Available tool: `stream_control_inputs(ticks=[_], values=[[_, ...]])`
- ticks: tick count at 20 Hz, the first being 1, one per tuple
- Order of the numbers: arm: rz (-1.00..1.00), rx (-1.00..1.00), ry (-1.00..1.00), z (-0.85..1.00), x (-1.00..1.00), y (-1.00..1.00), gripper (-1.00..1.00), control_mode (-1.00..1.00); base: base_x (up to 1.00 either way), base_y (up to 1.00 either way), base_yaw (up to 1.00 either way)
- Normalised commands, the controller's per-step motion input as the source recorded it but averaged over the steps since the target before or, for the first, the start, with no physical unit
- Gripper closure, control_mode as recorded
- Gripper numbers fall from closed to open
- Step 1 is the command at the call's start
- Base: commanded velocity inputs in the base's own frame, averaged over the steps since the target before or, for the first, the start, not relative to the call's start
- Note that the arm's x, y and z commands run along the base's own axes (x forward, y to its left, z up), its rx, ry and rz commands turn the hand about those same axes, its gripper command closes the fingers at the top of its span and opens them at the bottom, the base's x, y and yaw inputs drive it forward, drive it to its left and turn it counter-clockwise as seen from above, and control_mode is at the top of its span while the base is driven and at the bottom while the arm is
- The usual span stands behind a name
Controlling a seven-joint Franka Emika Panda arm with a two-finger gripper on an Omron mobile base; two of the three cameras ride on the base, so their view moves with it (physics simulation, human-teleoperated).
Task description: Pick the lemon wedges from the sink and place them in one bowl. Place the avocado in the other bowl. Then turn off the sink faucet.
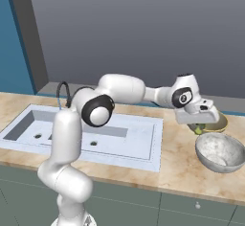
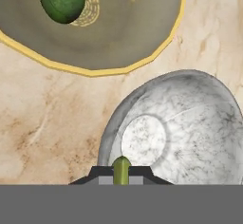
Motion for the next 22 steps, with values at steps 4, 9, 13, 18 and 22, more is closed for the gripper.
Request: stream_control_inputs(ticks=[4,9,13,18,22], values=[[-0.05,-0.02,0.03,0.00,0.00,-0.20,1.00,-1.00,0.00,0.00,0.00],[-0.04,0.00,0.00,-0.05,0.00,-0.26,1.00,-1.00,0.00,0.00,0.00],[-0.04,0.00,0.00,-0.01,-0.06,-0.24,1.00,-1.00,0.00,0.00,0.00],[-0.05,0.00,0.00,-0.02,-0.25,-0.09,1.00,-1.00,0.00,0.00,0.00],[-0.05,0.00,0.00,-0.09,-0.29,0.00,1.00,-1.00,0.00,0.00,0.00]])
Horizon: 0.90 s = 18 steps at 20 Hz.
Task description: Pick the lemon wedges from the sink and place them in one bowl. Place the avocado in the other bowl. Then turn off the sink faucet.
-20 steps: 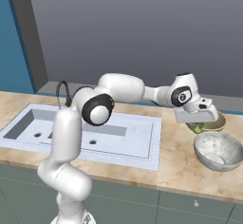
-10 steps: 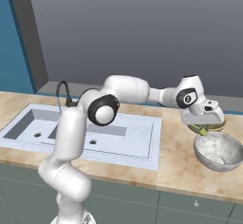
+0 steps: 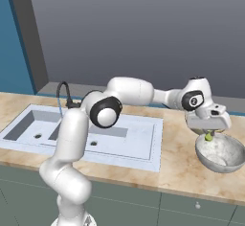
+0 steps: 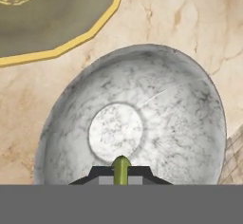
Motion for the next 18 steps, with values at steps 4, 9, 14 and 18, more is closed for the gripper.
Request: stream_control_inputs(ticks=[4,9,14,18], values=[[-0.05,0.00,0.00,-0.16,-0.21,0.00,1.00,-1.00,0.00,0.00,0.00],[-0.03,0.00,0.00,-0.19,-0.05,0.00,1.00,-1.00,0.00,0.00,0.00],[-0.01,0.00,0.00,-0.10,0.00,0.00,1.00,-1.00,0.00,0.00,0.00],[-0.01,0.00,0.00,-0.05,0.00,0.00,1.00,-1.00,0.00,0.00,0.00]])
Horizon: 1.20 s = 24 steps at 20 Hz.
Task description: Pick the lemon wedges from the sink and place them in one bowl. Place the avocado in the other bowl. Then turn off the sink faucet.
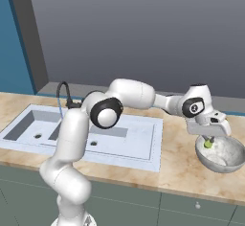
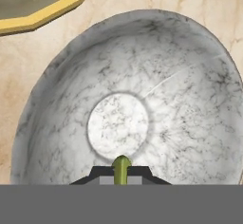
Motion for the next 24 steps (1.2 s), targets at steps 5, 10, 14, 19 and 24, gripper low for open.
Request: stream_control_inputs(ticks=[5,10,14,19,24], values=[[-0.02,0.00,-0.01,-0.01,-0.03,0.00,1.00,-1.00,0.00,0.00,0.00],[-0.02,0.00,-0.03,-0.02,-0.01,0.00,1.00,-1.00,0.00,0.00,0.00],[-0.01,0.00,-0.04,-0.12,0.00,0.00,-1.00,-1.00,0.00,0.00,0.00],[0.00,0.00,-0.08,0.02,0.00,-0.01,-1.00,-1.00,0.00,0.00,0.00],[0.00,0.00,-0.16,0.32,0.00,0.00,-1.00,-1.00,0.00,0.00,0.00]])
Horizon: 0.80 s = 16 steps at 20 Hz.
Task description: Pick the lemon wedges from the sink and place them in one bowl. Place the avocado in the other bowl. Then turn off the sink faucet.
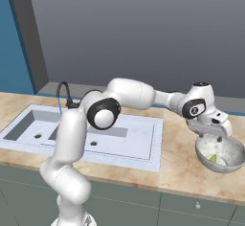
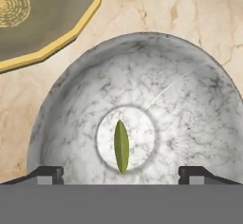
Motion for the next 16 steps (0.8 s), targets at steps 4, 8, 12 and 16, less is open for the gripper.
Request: stream_control_inputs(ticks=[4,8,12,16], values=[[0.00,0.00,-0.12,0.26,0.00,0.10,-1.00,-1.00,0.00,0.00,0.00],[0.00,0.00,-0.12,0.23,-0.01,0.35,-1.00,-1.00,0.00,0.00,0.00],[0.00,0.00,-0.12,0.20,-0.07,0.49,-1.00,-1.00,0.00,0.00,0.00],[0.00,0.00,-0.04,0.10,-0.05,0.65,-1.00,-1.00,0.00,0.00,0.00]])
